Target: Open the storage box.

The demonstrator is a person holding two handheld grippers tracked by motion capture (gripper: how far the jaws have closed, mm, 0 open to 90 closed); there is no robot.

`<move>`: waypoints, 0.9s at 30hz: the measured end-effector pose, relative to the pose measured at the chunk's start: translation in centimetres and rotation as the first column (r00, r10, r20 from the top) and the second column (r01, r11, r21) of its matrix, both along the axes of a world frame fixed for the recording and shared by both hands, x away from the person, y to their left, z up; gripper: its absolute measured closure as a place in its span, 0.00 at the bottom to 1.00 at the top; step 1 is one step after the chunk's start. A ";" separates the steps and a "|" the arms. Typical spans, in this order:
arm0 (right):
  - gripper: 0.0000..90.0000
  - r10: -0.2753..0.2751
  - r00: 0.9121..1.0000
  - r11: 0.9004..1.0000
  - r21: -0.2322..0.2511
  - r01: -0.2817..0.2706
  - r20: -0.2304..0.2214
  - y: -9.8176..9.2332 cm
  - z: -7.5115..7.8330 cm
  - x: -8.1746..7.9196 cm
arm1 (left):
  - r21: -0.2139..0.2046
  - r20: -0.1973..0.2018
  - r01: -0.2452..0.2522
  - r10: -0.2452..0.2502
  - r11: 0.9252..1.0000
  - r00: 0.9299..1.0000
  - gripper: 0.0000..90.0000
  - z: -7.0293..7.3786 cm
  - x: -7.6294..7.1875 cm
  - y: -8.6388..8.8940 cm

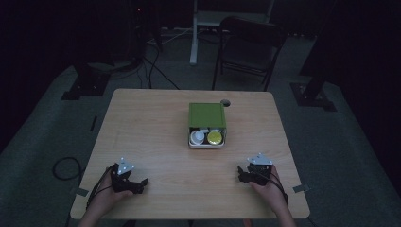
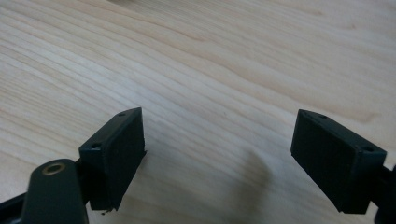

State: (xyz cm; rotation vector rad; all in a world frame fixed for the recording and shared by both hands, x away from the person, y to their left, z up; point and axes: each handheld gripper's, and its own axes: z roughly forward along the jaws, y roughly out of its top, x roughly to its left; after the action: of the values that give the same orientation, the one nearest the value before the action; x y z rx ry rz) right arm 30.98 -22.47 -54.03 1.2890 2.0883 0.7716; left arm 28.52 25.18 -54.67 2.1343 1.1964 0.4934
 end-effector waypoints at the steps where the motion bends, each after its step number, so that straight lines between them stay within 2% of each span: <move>1: 0.19 0.006 1.000 1.000 0.001 -0.006 0.004 0.2 0.1 0.1 | 0.000 0.000 0.000 0.000 1.000 1.000 0.02 0.0 0.0 0.0; 9: 0.19 0.065 0.997 0.998 -0.019 -0.064 0.048 2.3 0.7 0.5 | 0.000 0.000 0.000 0.000 1.000 1.000 0.02 0.0 0.0 0.0; 13: 0.20 0.106 0.991 0.994 -0.044 -0.102 0.081 3.6 0.8 0.5 | -0.001 0.000 0.000 0.000 1.000 1.000 0.02 0.0 0.0 0.0; 15: 0.25 0.128 0.987 0.990 -0.065 -0.122 0.092 4.3 0.9 0.5 | 0.000 0.000 0.001 -0.001 1.000 1.000 0.02 0.0 0.0 0.0; 18: 0.26 0.143 0.984 0.988 -0.081 -0.135 0.109 4.9 0.9 0.4 | 0.000 0.000 0.001 -0.001 1.000 1.000 0.02 0.0 0.0 0.0; 23: 0.26 0.208 0.968 0.973 -0.130 -0.190 0.139 6.3 1.0 0.3 | 0.000 0.000 0.000 0.000 1.000 1.000 0.02 0.0 0.0 0.0; 27: 0.30 0.261 0.951 0.953 -0.204 -0.226 0.164 7.3 1.2 0.0 | -0.002 0.001 -0.001 0.001 1.000 1.000 0.02 0.0 0.0 0.0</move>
State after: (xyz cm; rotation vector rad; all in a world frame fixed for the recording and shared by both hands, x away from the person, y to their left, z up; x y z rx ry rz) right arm 30.99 -15.14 -52.87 0.8343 2.1291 0.7533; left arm 28.52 25.16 -54.68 2.1311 1.1973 0.4931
